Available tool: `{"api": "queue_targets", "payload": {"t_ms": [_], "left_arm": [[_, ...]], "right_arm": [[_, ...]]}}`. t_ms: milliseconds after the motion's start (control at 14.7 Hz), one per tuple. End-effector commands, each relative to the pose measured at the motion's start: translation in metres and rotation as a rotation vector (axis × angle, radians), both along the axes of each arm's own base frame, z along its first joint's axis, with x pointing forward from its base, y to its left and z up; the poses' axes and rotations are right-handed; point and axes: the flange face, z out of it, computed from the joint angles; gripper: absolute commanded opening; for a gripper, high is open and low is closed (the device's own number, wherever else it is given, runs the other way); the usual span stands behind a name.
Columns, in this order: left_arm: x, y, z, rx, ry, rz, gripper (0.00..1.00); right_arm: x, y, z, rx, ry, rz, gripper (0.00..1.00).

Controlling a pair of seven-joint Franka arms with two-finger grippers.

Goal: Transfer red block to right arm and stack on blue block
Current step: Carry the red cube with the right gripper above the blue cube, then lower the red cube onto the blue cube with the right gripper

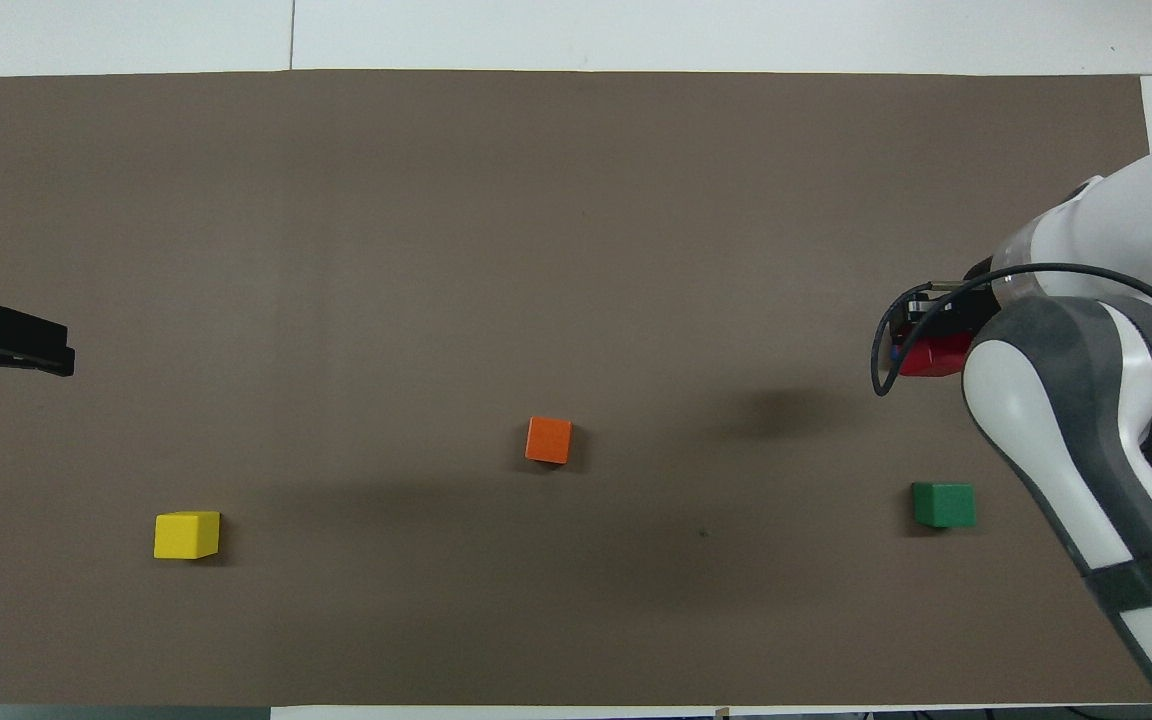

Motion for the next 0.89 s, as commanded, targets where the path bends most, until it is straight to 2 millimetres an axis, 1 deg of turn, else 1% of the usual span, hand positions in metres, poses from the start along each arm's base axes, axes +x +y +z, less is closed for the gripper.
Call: {"api": "queue_targets", "payload": {"t_ms": [0,68,204,409,477,681,817], "left_arm": [[0.000,-0.002,0.005,-0.017,-0.004,-0.020,1.00],[0.000,-0.005,0.004,-0.018,0.001,-0.026,1.00],[0.000,-0.006,0.004,-0.022,0.001,-0.024,1.00],[-0.002,-0.005,0.004,-0.024,0.001,-0.021,1.00],[-0.003,-0.009,0.006,-0.040,0.000,-0.022,1.00],[-0.005,-0.017,0.008,-0.061,-0.007,-0.023,1.00],[-0.006,-0.018,0.006,-0.061,-0.003,-0.035,1.00]], "right_arm": [[0.004,0.002,-0.030,-0.078,-0.033,-0.061,0.00],[0.005,0.000,-0.039,-0.101,-0.047,-0.059,0.00],[0.006,-0.002,-0.053,-0.137,-0.075,-0.036,0.00],[0.008,-0.012,-0.070,-0.131,-0.117,-0.042,0.00],[0.009,-0.012,-0.070,-0.130,-0.123,-0.042,0.00],[0.011,-0.026,-0.075,-0.129,-0.124,-0.062,0.00],[0.011,-0.027,-0.079,-0.127,-0.121,-0.072,0.00]]}}
